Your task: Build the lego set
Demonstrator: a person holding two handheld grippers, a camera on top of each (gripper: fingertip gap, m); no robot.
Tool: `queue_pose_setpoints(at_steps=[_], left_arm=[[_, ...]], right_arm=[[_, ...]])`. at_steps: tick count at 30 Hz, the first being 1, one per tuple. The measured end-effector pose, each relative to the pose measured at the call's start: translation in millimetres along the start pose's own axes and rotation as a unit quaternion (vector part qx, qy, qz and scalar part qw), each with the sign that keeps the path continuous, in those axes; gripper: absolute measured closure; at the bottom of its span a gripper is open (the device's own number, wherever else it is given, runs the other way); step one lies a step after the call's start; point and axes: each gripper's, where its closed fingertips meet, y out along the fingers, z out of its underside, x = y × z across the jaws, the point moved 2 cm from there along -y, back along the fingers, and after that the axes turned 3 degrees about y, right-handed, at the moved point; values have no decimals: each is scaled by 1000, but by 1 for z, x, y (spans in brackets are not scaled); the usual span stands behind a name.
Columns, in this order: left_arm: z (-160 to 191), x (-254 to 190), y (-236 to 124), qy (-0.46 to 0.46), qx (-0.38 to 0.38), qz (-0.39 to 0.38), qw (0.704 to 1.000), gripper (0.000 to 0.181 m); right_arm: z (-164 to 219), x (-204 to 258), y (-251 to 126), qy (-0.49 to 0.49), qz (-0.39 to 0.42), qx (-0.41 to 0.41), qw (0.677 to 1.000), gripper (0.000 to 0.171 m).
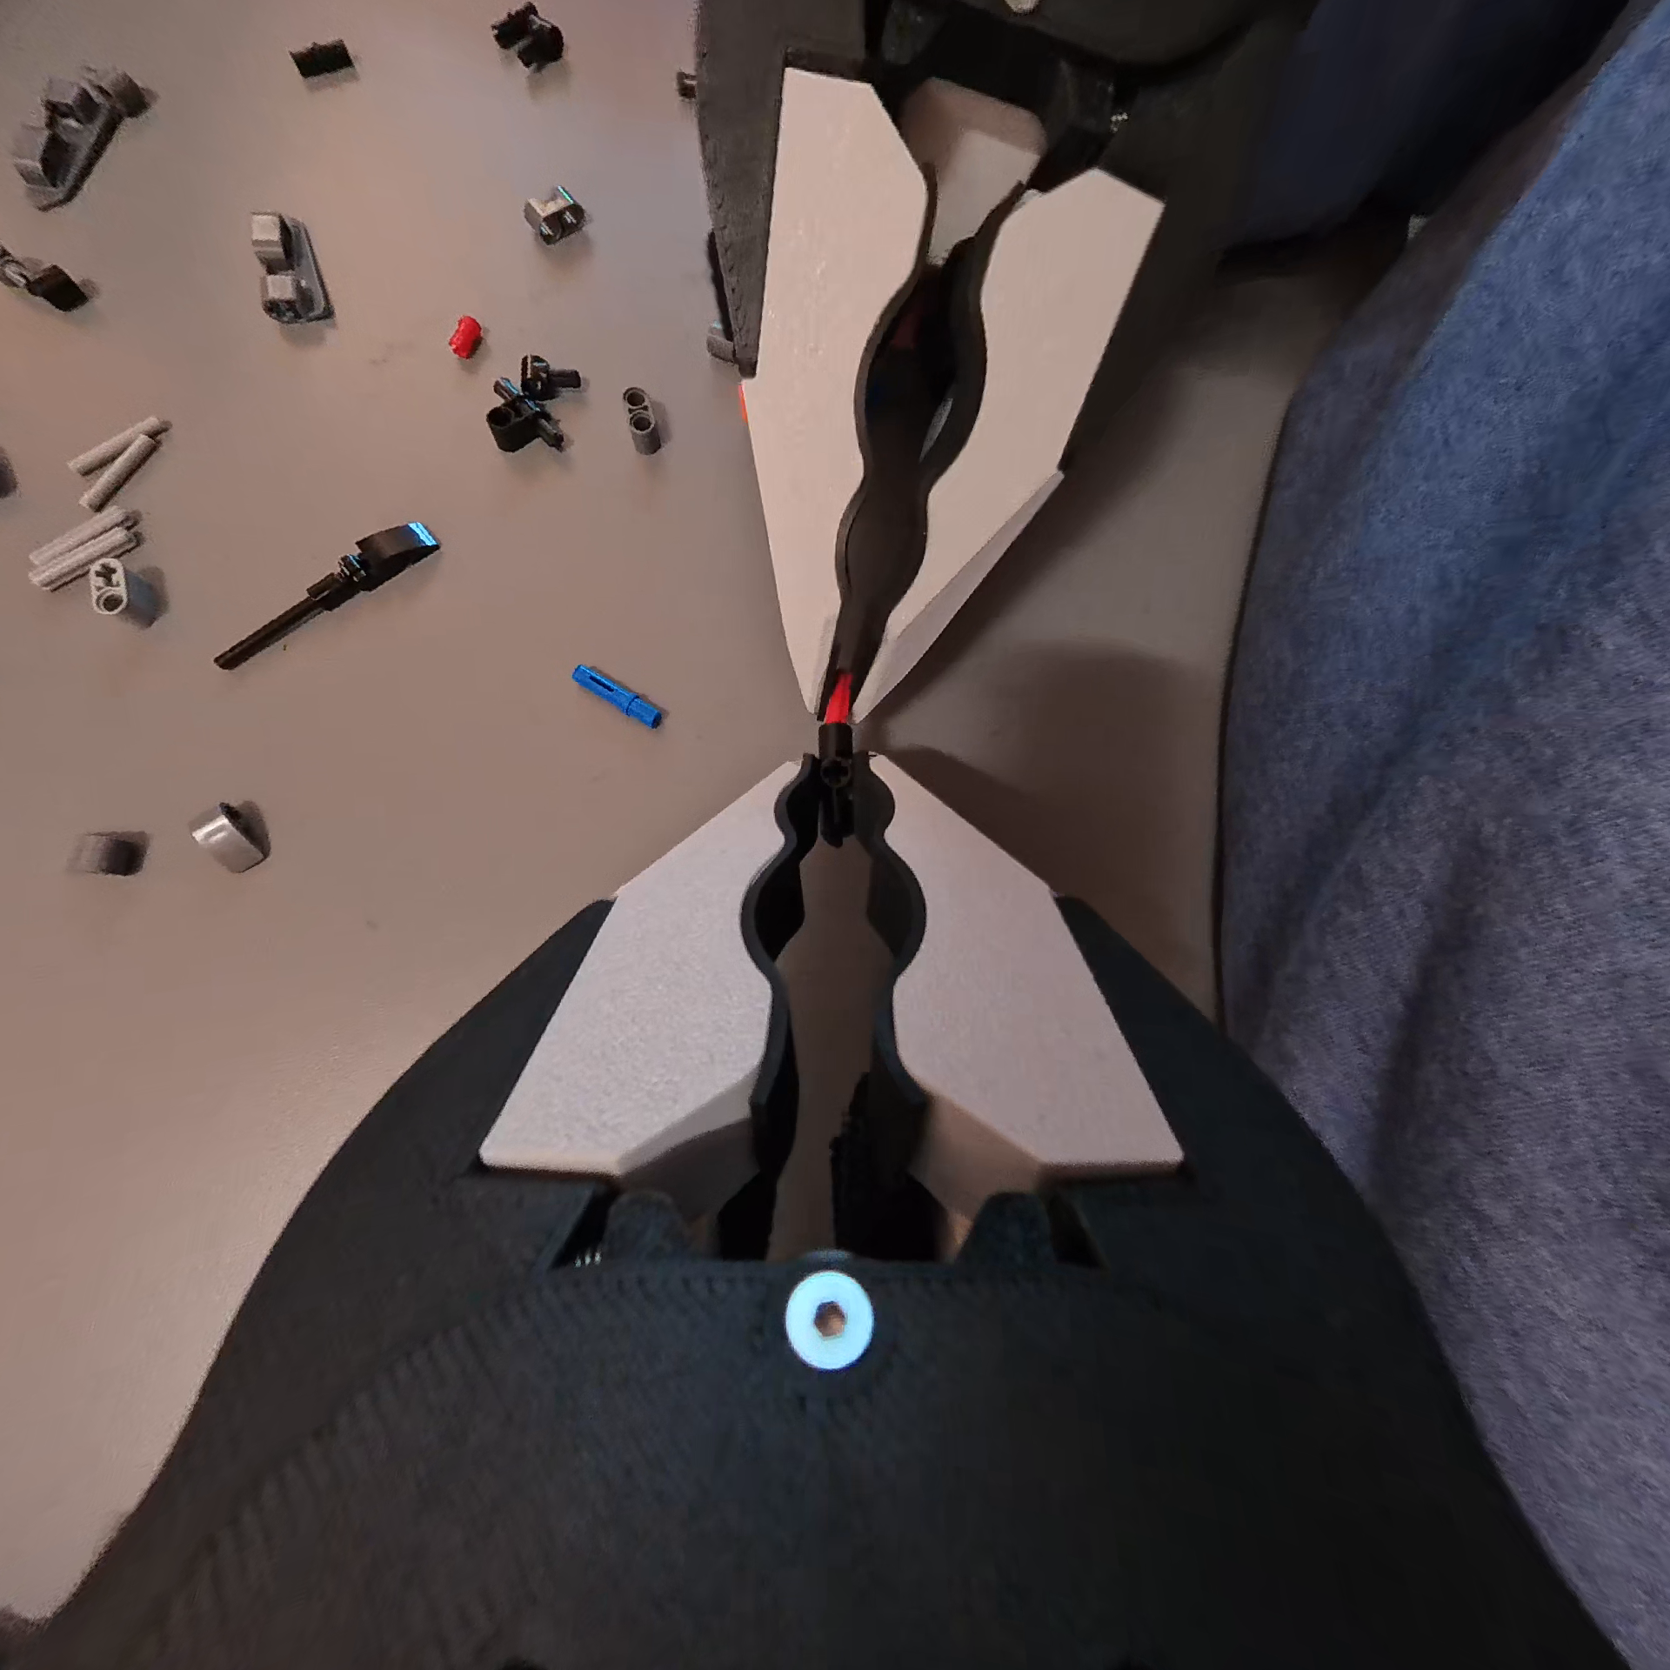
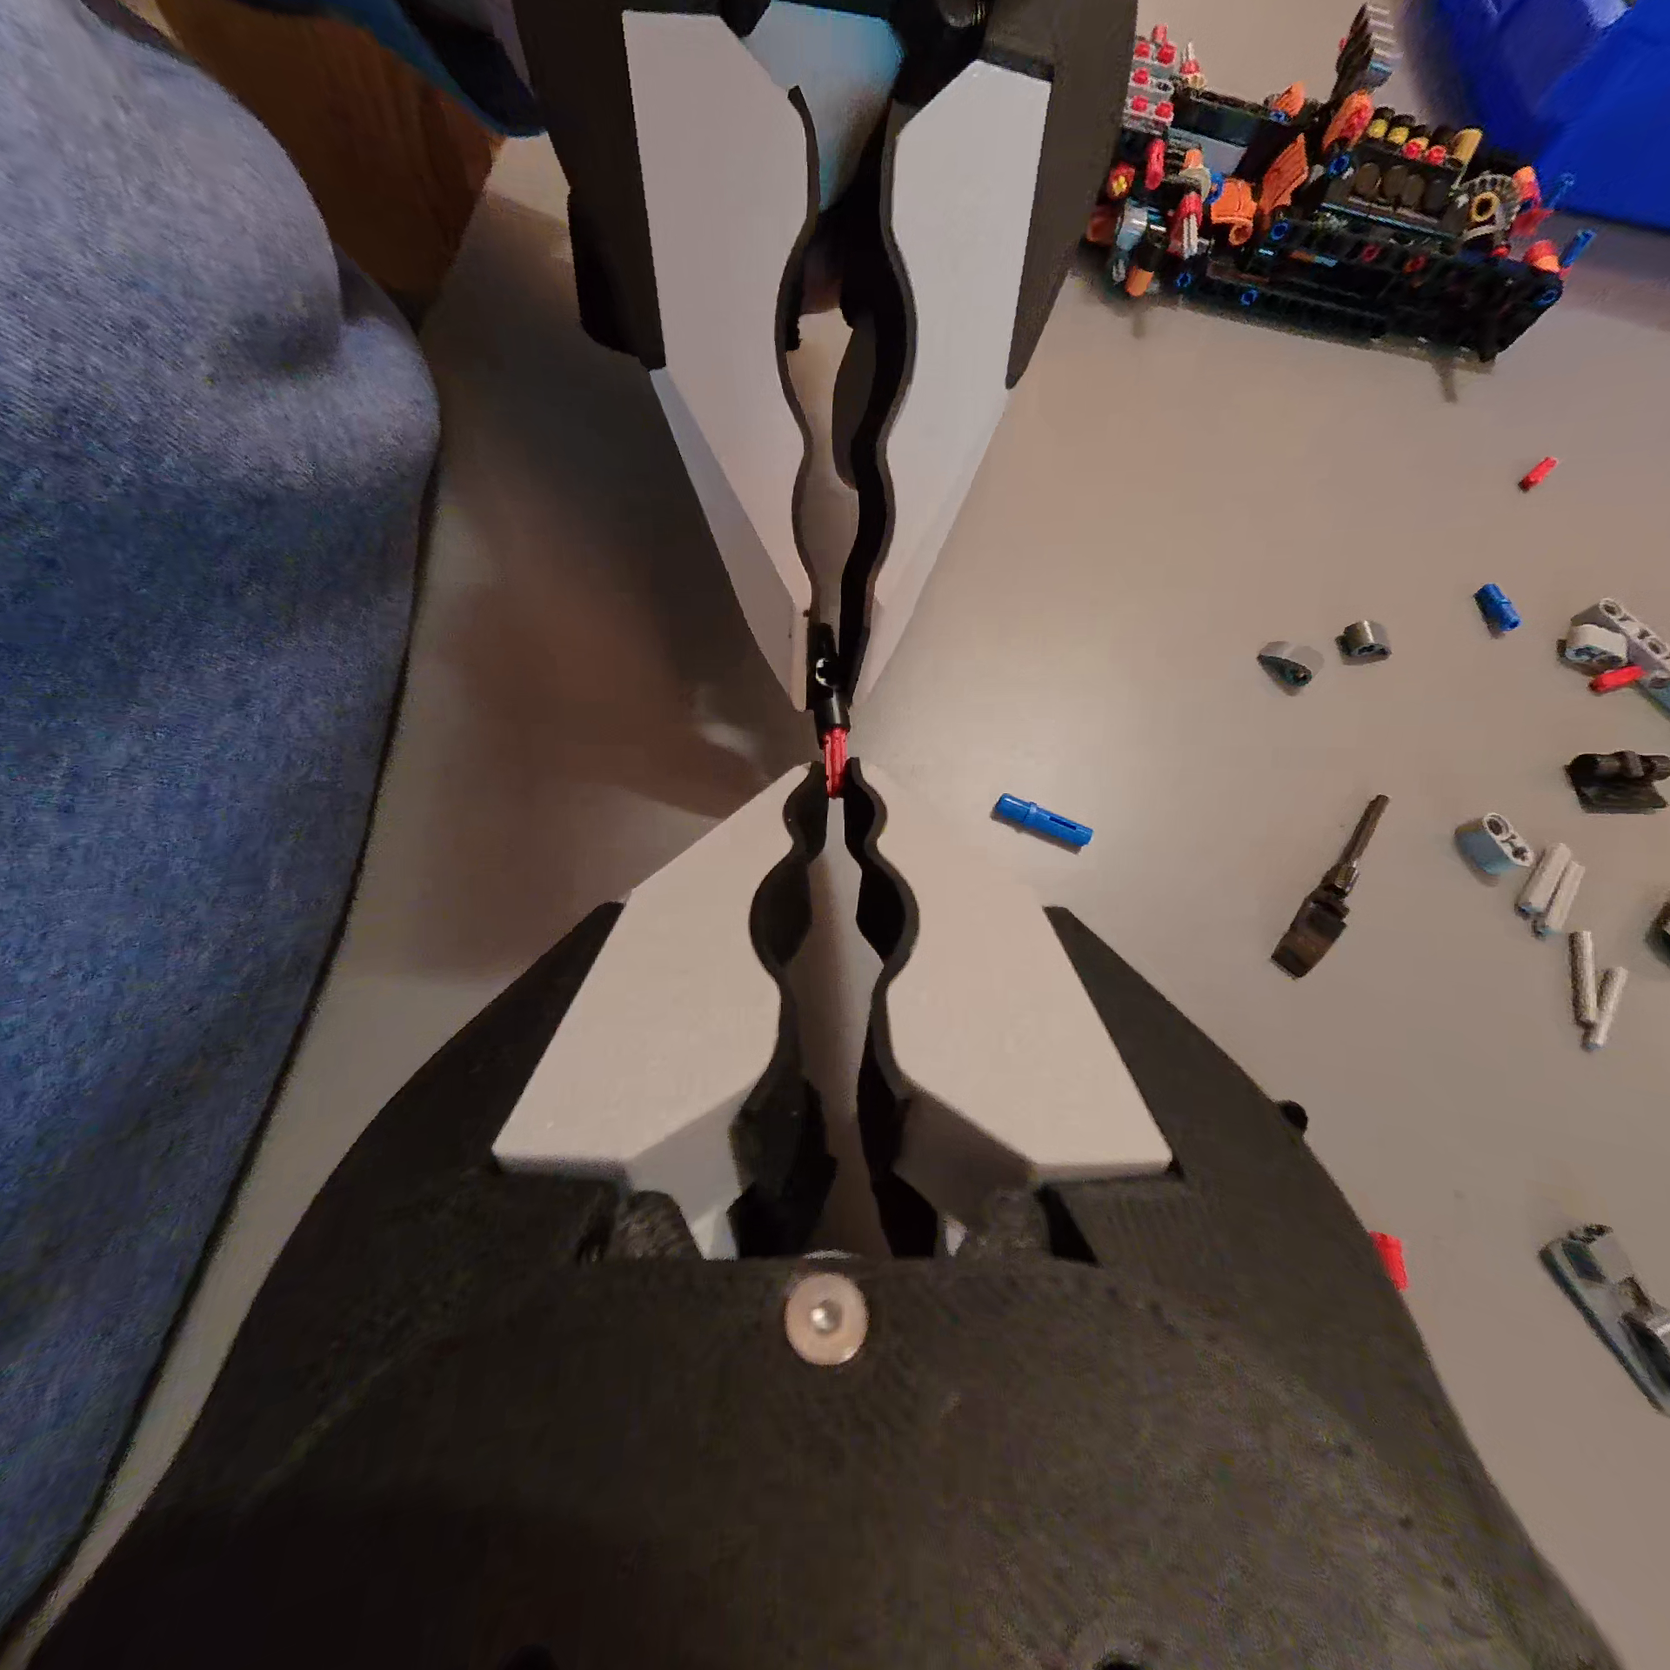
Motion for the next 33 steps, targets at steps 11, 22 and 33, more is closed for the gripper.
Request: queue_pose_setpoints(at_steps=[11,22,33], left_arm=[[4,-2,2,10,3,-3,1000,176],[5,-4,5,36,4,8,999,176],[7,-6,8,87,73,-17,993,177]], right_arm=[[3,3,5,-15,14,13,1000,170],[7,6,9,-28,9,29,999,171],[9,7,12,-35,7,44,998,171]])
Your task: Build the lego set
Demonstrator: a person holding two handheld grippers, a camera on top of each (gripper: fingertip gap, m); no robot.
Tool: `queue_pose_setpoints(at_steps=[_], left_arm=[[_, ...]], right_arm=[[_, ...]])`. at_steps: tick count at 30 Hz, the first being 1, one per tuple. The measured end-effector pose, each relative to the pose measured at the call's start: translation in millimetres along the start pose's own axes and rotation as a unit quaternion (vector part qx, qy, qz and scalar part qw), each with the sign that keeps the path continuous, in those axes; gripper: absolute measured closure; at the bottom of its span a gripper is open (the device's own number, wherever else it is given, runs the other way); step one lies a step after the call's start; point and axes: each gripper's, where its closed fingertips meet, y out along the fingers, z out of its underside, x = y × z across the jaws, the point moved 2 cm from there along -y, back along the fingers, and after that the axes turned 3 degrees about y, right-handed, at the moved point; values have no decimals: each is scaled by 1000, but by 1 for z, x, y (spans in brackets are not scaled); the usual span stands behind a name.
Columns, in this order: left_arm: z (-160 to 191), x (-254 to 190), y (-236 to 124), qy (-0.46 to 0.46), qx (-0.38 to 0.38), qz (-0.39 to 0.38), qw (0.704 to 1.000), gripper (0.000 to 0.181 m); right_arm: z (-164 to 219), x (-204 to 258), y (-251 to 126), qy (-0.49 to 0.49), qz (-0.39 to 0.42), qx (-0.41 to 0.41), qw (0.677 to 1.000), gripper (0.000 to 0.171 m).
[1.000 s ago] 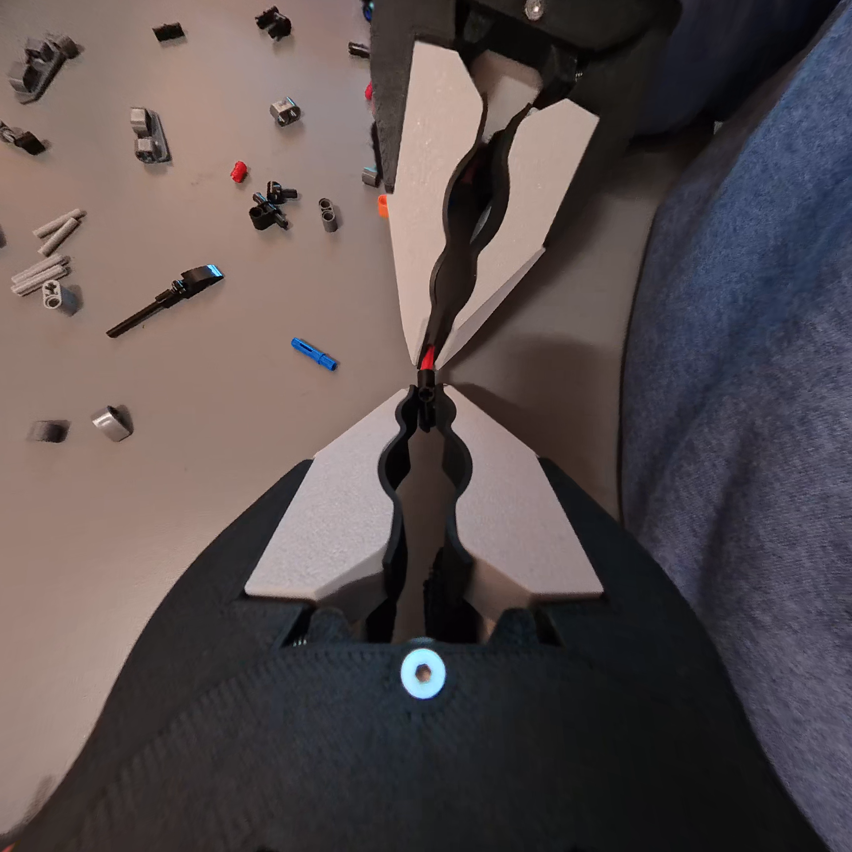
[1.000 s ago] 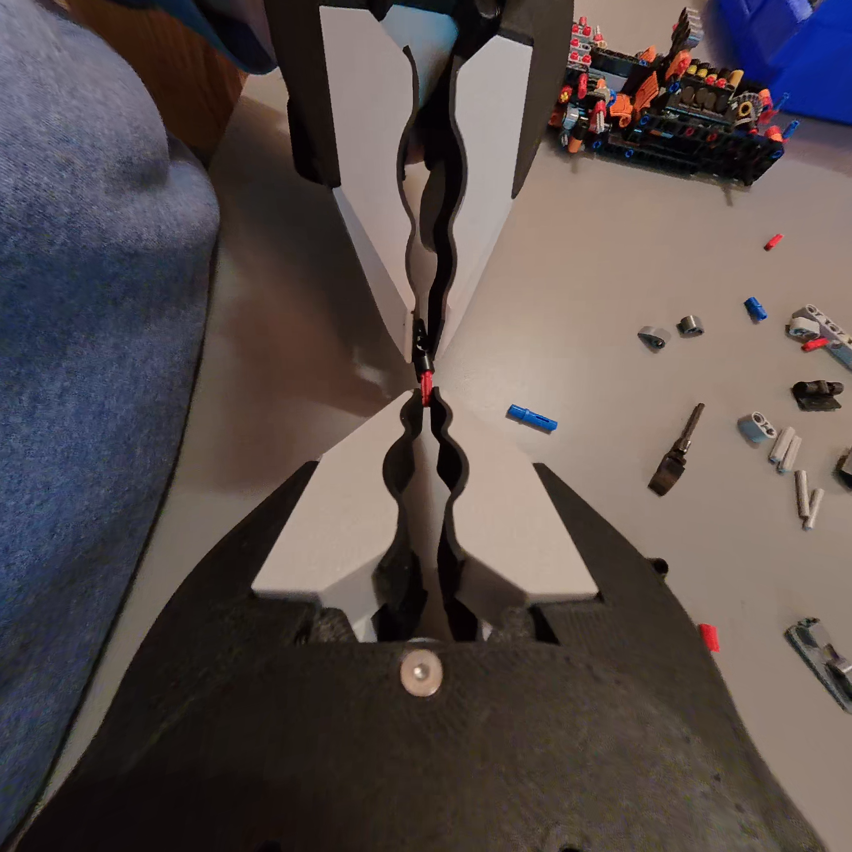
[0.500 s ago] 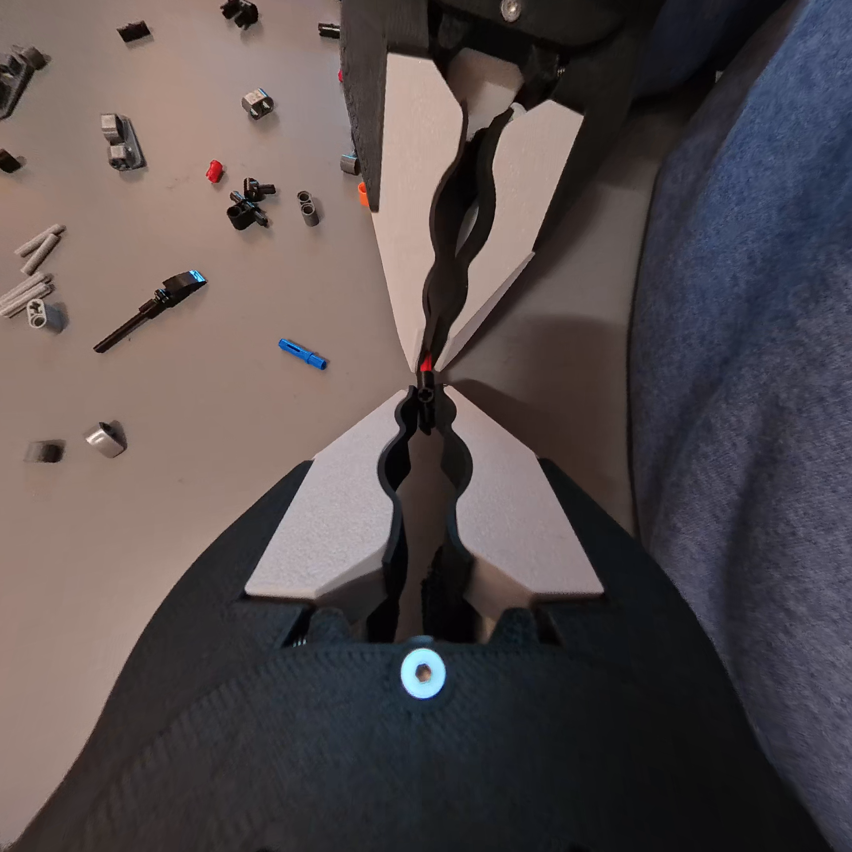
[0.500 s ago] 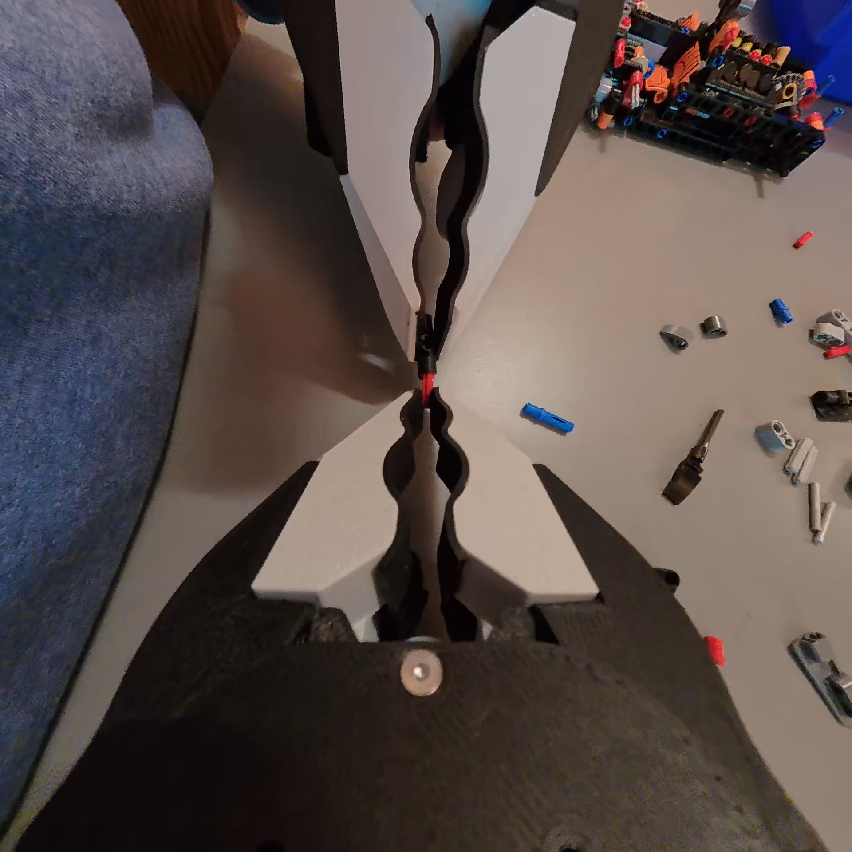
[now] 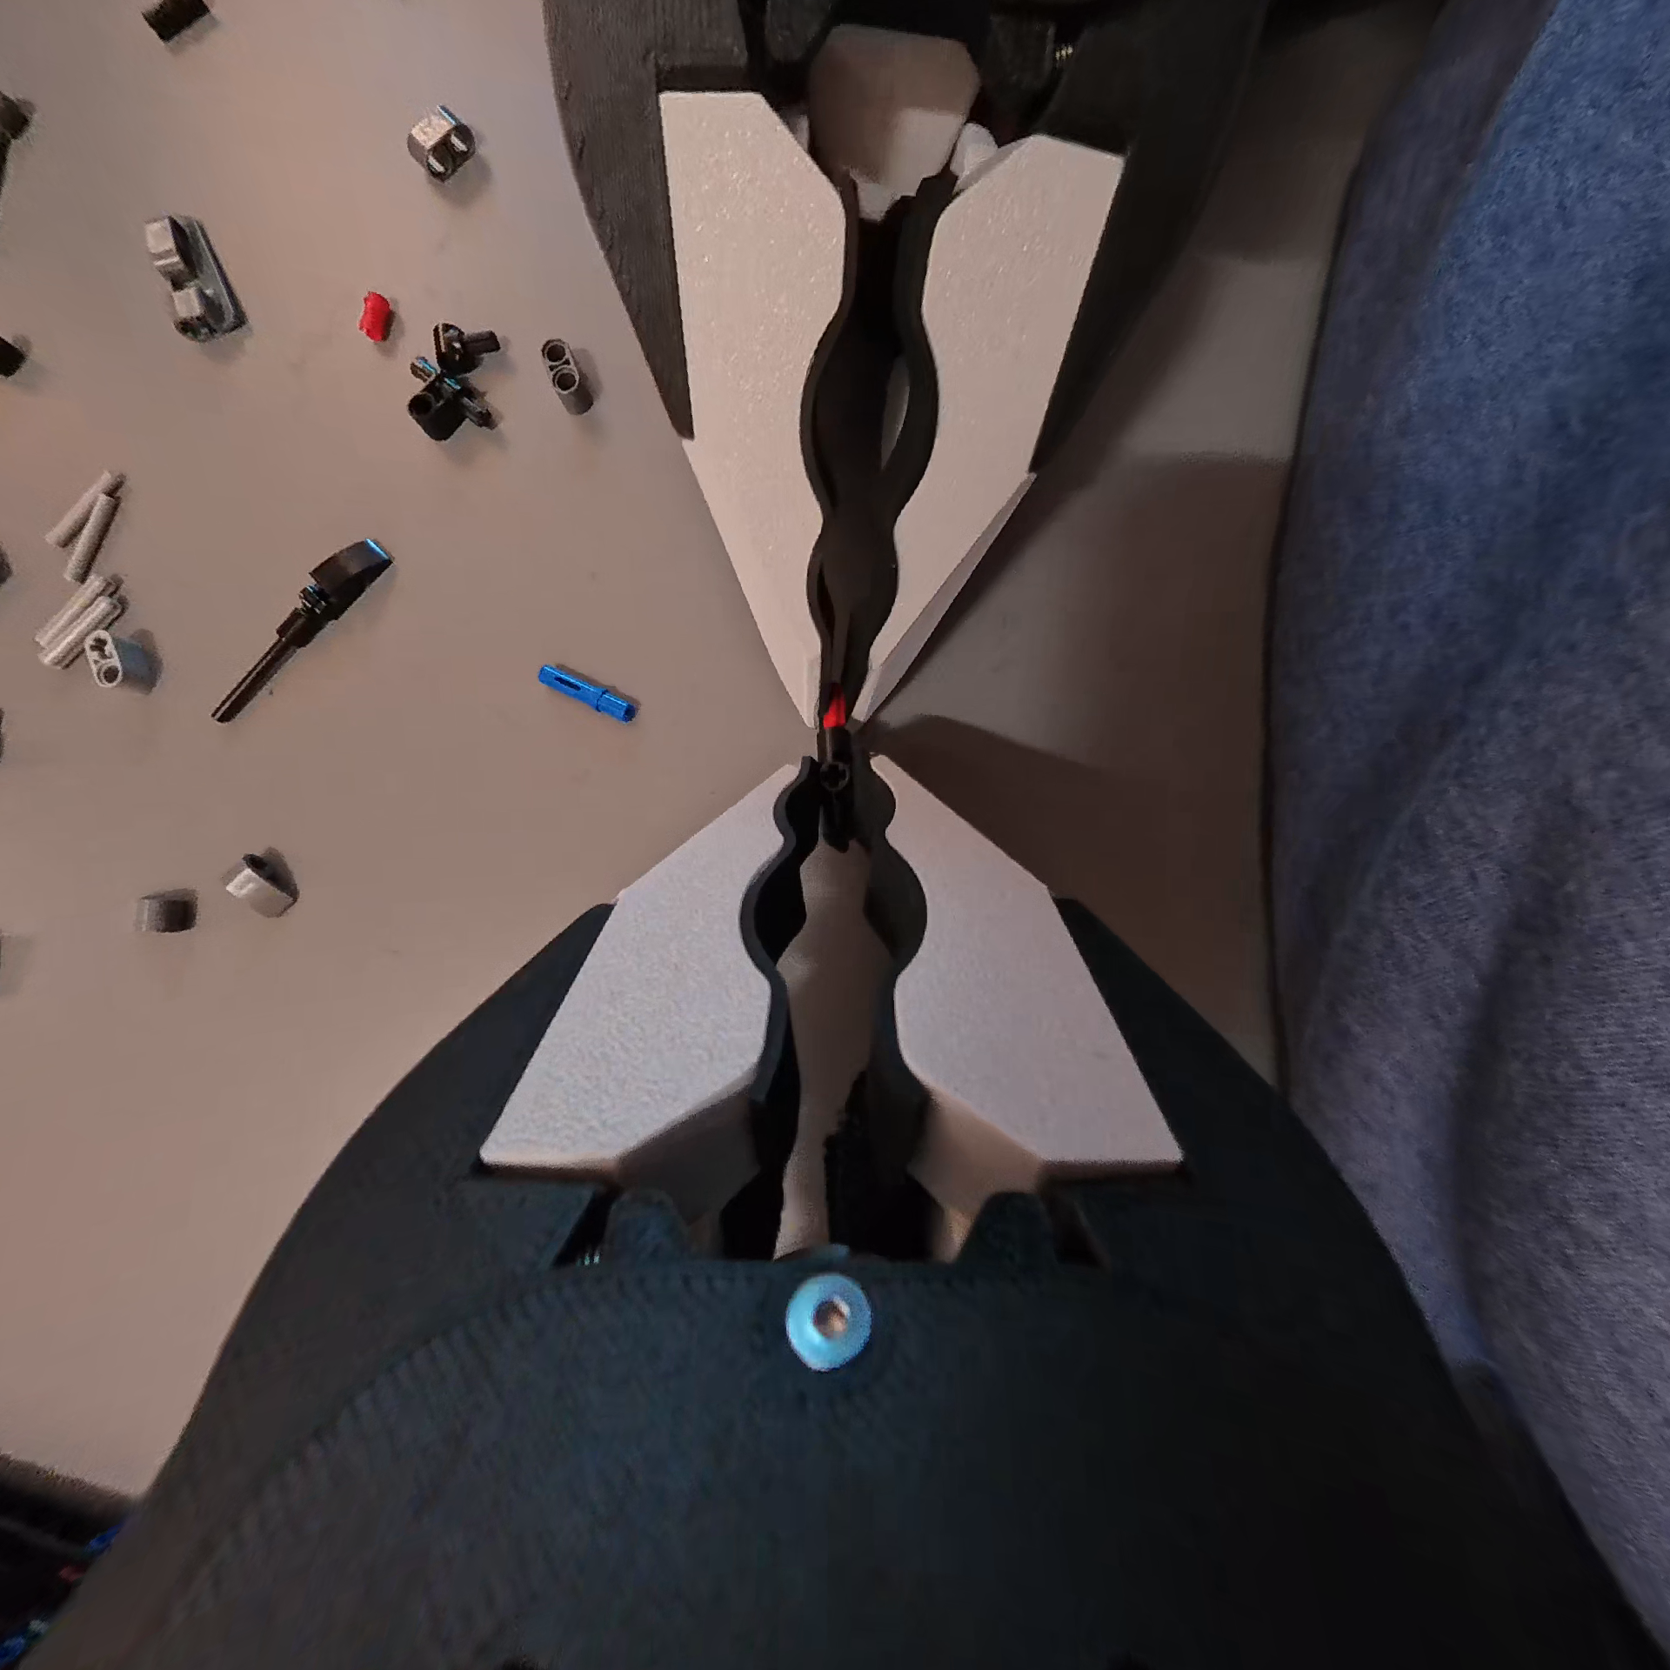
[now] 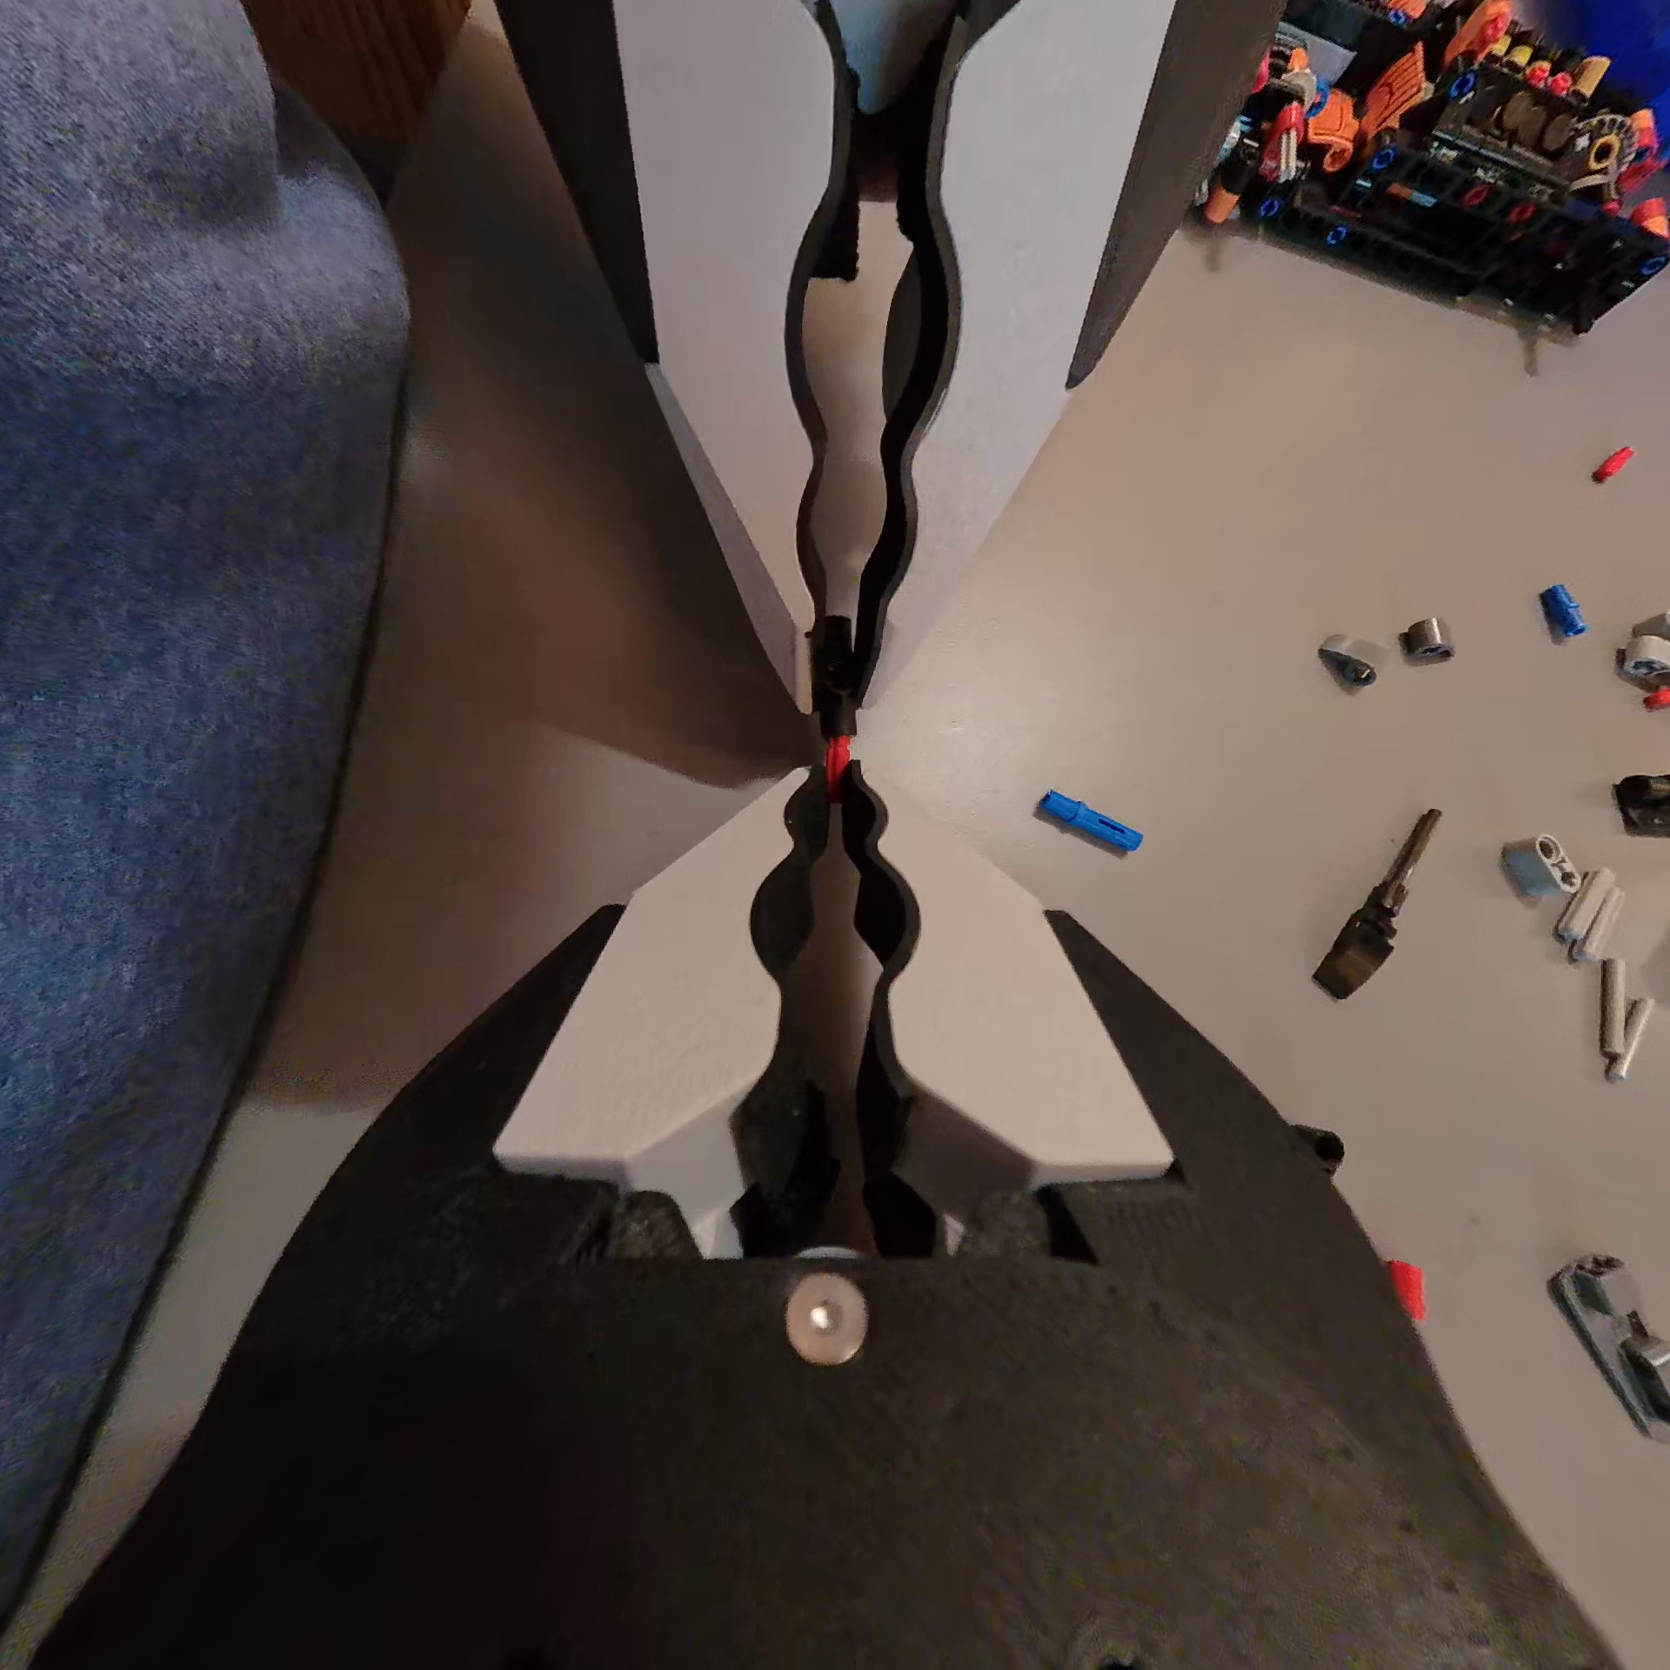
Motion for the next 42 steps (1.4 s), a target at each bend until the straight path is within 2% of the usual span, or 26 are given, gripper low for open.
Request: queue_pose_setpoints(at_steps=[4,10,15,17,20,23,26,29,33,37,42], left_arm=[[-1,-2,2,36,27,-6,999,176],[-1,-2,1,42,41,-4,998,176],[-2,2,-2,6,10,-22,1000,176],[0,12,-8,-10,4,-51,999,176],[9,22,-13,-79,1,-61,995,176],[14,23,-10,-88,3,-85,992,176],[14,20,-8,-59,14,-116,991,169],[15,14,-12,-69,-1,-116,991,158],[17,9,-18,-70,-17,-118,990,154],[22,12,-29,-95,-39,-128,986,151],[37,15,-36,-127,-42,-137,981,154]], right_arm=[[-2,2,1,-2,-5,-1,1000,171],[-2,2,2,4,-7,-2,1000,171],[-5,-6,-5,28,0,-18,999,166],[-7,-16,-14,33,24,-22,999,147],[-4,-28,-25,61,41,-26,997,149],[-4,-28,-28,67,43,-24,996,153],[-7,-25,-30,62,47,-22,997,154],[-9,-25,-37,73,49,-30,996,153],[-10,-29,-45,76,58,-21,995,152],[-20,-50,-57,98,74,-23,992,149],[-34,-112,-49,132,107,10,985,140]])
